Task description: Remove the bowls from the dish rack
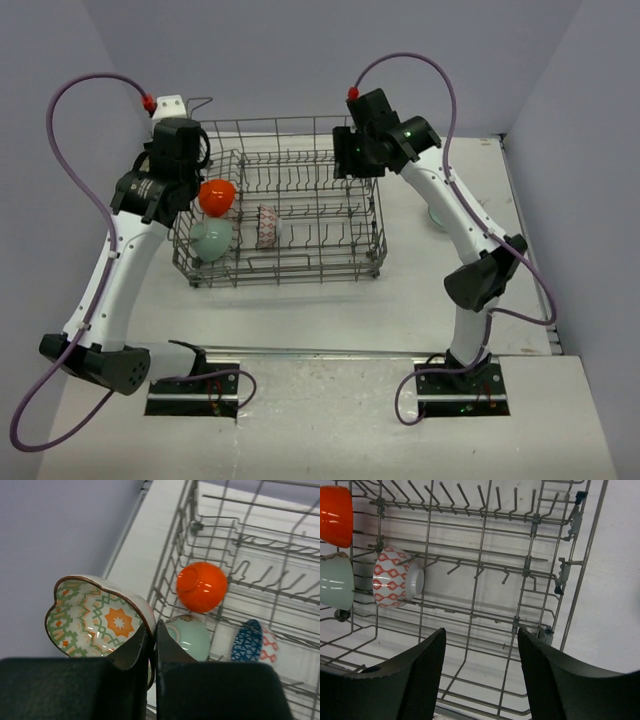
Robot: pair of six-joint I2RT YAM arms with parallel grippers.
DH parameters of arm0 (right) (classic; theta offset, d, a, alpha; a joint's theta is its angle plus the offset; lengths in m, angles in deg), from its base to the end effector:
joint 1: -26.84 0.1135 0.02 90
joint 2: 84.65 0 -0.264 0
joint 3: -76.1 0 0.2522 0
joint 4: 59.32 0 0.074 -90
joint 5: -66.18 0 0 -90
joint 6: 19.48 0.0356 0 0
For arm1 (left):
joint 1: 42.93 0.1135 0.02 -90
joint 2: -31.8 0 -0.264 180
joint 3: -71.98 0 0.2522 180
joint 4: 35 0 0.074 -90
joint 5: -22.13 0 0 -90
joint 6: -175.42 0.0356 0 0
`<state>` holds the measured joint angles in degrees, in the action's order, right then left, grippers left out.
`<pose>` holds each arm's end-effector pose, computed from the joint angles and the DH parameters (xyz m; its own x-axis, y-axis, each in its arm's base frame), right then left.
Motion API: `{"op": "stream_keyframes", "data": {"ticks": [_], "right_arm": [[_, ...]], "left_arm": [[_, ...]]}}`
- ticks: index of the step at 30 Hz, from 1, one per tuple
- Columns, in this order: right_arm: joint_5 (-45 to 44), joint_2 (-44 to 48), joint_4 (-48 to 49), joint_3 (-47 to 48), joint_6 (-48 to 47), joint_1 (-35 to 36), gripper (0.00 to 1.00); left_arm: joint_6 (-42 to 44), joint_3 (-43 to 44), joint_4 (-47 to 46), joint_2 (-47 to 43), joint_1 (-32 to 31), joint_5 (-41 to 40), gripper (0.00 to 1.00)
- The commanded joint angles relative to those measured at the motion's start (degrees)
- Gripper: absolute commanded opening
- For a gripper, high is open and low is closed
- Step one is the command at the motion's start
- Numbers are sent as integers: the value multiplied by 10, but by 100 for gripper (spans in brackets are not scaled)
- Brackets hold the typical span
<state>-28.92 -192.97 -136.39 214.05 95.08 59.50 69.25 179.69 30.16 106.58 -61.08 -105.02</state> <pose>0.3353 0.2112 0.4082 -0.7664 0.0005 -0.6424 -0.1851 0.9574 0.2216 0.2433 -0.0571 0.4507 -0.4207 -0.0957 -0.9021 -0.3689 0.9265 0.0738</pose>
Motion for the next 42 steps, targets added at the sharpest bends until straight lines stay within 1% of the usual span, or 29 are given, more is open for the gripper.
{"op": "stream_keyframes", "data": {"ticks": [1, 2, 4, 10, 11, 13, 17, 18, 21, 22, 24, 25, 28, 34, 38, 42], "right_arm": [[-46, -50, -79, 93, -14, 33, 60], [-45, -58, -91, 118, -14, 39, 60], [-40, -65, -93, 122, -11, 54, 60], [-35, -47, -75, 82, -9, 80, 60], [-36, -41, -73, 70, -10, 85, 59], [-35, -35, -70, 59, -13, 87, 60], [-33, -24, -66, 40, -15, 93, 60], [-31, -24, -65, 39, -15, 93, 60], [-25, -17, -65, 34, -18, 93, 59], [-25, -15, -62, 30, -19, 93, 59], [-21, -6, -57, 19, -19, 93, 59], [-20, -2, -54, 15, -18, 93, 59], [-22, 12, -44, -13, -16, 93, 59], [-32, 28, -38, -41, -21, 93, 59], [-38, 30, -41, -39, -21, 93, 59], [-42, 28, -45, -25, -21, 93, 59]], "left_arm": [[-31, -41, 27, -23, 50, -77, 0], [-32, -53, 27, -27, 58, -77, 0], [-37, -88, 26, -42, 79, -75, 0], [-37, -126, 22, -52, 147, -72, 0], [-36, -130, 23, -50, 158, -62, 0], [-30, -135, 21, -43, 204, -49, 0], [-46, -145, 16, -32, 244, -15, 0], [-49, -149, 15, -19, 273, -7, 0], [-67, -154, 13, 22, 317, 36, 0], [-72, -154, 13, 32, 322, 61, 0], [-87, -169, 6, 54, 327, 79, 0], [-89, -176, -12, 59, 329, 107, 0], [-104, -193, -24, 84, 332, 129, 0], [-120, -205, -45, 135, 341, 136, 0], [-121, -223, -68, 161, 358, 147, 0], [-122, -235, -90, 190, 362, 153, 0]]}}
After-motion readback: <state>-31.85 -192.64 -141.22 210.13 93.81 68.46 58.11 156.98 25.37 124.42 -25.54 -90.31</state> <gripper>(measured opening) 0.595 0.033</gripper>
